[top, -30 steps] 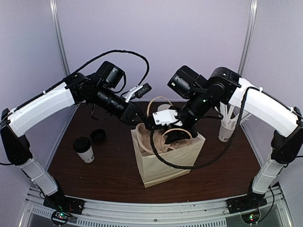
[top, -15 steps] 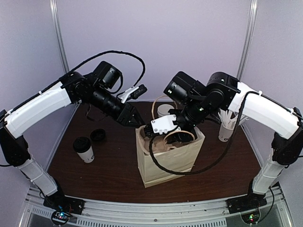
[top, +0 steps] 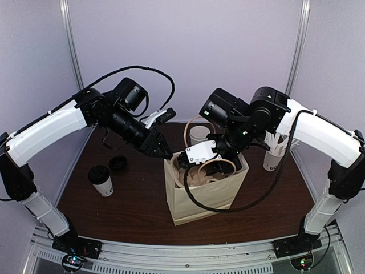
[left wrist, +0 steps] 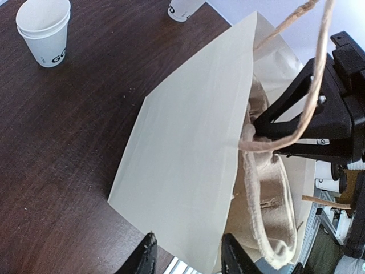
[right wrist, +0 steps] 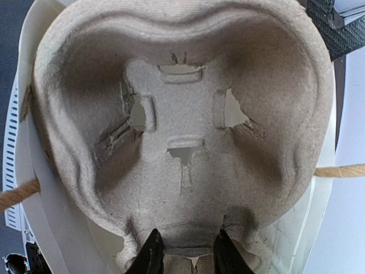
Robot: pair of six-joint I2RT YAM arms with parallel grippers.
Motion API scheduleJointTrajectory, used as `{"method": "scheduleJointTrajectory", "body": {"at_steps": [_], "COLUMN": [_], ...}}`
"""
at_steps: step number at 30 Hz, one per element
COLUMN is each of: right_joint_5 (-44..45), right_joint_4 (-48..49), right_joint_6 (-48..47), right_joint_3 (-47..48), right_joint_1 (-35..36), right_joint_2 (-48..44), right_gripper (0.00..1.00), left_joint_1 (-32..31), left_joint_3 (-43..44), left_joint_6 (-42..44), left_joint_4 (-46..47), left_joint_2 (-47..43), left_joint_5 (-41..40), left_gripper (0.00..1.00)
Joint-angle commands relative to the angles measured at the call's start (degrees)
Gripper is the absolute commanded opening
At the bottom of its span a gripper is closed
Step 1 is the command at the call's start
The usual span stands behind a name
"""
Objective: Pack the takeout coffee
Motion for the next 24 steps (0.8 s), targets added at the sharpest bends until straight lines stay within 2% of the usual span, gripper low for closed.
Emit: {"method": "scheduleJointTrajectory", "body": {"at_steps": [1, 10, 13, 18, 24], "right_joint_5": [-2.4, -2.5, -2.8, -2.1, -1.0], "right_joint_4": [-5.4, -5.9, -6.9, -8.0, -10.0], "right_joint_6": [0.3, -0.1, -0.2, -0.1, -0.1], "right_joint_3": [2.5, 1.7, 1.9, 3.9, 5.9], "right_joint_1": [0.0, -0.9, -0.9, -1.2, -1.1], "right_joint_2": [0.4, -1.4, -0.6, 1.4, 5.7], "right_gripper": [0.09, 0.10, 0.10, 0.11, 0.12], "left_joint_1": [-0.2, -0.2, -0.2, -0.5, -0.6], "left_joint_3": [0.1, 2.4, 2.8, 3.0, 2.4], "left_joint_6": [-0.6, 1.4, 3.5, 5.2, 4.3], "left_joint_4": [-0.1, -4.1, -5.3, -4.6, -0.9], "left_joint_2": [-0.6, 0.4, 0.1, 0.1, 0.5], "left_joint_5": [-1.0, -1.2, 0.9, 4.6, 4.9], "left_gripper": [0.40, 0.39, 0.39, 0.40, 0.41]}}
